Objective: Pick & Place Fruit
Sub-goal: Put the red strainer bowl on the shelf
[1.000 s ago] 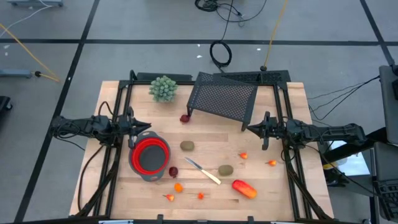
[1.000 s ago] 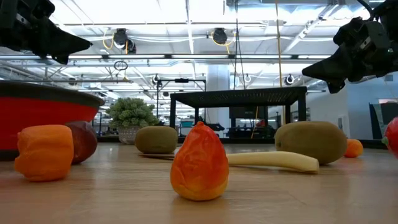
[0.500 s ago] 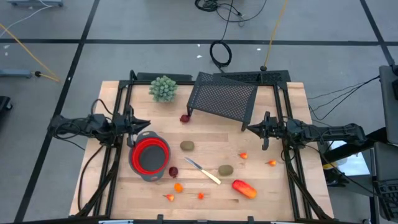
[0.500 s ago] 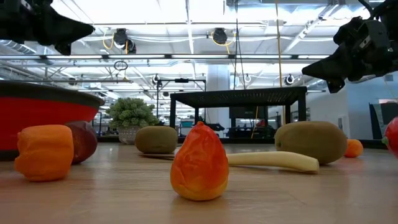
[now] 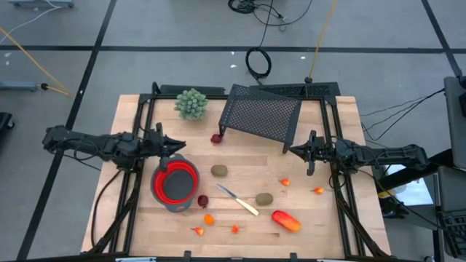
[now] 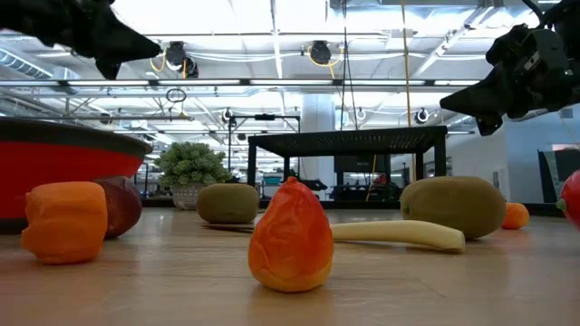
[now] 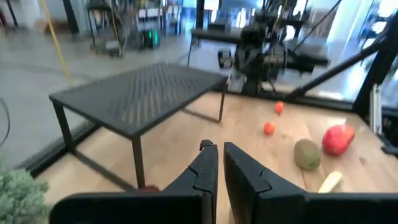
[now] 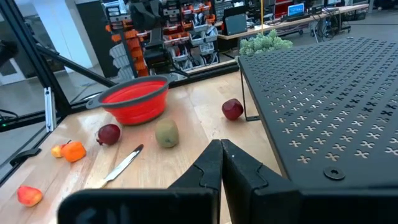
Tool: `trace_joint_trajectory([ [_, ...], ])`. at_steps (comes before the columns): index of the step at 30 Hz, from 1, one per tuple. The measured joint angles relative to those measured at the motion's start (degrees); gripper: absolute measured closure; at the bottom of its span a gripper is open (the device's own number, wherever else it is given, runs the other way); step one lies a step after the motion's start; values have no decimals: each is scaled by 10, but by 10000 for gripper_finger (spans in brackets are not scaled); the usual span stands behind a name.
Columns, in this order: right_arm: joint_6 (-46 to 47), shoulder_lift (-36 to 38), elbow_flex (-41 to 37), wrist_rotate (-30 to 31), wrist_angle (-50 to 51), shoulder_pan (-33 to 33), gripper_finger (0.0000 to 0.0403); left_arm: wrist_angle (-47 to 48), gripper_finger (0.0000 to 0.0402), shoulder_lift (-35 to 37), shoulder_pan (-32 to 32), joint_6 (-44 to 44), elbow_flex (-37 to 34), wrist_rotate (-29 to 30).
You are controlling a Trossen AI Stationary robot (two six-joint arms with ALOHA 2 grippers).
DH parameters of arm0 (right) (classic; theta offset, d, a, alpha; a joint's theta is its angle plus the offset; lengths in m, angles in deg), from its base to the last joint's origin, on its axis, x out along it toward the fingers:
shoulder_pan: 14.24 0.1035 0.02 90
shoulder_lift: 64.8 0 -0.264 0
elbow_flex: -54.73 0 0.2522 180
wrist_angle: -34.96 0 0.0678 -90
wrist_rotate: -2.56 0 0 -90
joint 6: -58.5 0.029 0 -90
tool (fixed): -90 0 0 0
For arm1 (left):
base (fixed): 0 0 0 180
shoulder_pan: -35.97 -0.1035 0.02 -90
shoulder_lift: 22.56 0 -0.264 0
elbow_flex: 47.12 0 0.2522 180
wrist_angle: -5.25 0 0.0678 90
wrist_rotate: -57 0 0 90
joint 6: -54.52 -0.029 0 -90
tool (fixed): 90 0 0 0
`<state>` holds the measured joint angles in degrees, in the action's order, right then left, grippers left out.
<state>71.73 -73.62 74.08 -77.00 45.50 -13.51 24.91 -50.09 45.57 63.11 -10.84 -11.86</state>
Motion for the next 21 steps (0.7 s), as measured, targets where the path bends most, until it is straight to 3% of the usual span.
trace_joint_trajectory([
  [6, 0, 0, 0, 0, 0, 0, 403, 186, 376, -95, 0, 131, 120, -4],
  [10, 0, 0, 0, 0, 0, 0, 403, 301, 376, -153, 0, 234, 191, -37],
  [15, 0, 0, 0, 0, 0, 0, 403, 419, 376, -216, 0, 350, 251, -114],
  [21, 0, 0, 0, 0, 0, 0, 403, 571, 376, -271, 0, 485, 280, -258],
])
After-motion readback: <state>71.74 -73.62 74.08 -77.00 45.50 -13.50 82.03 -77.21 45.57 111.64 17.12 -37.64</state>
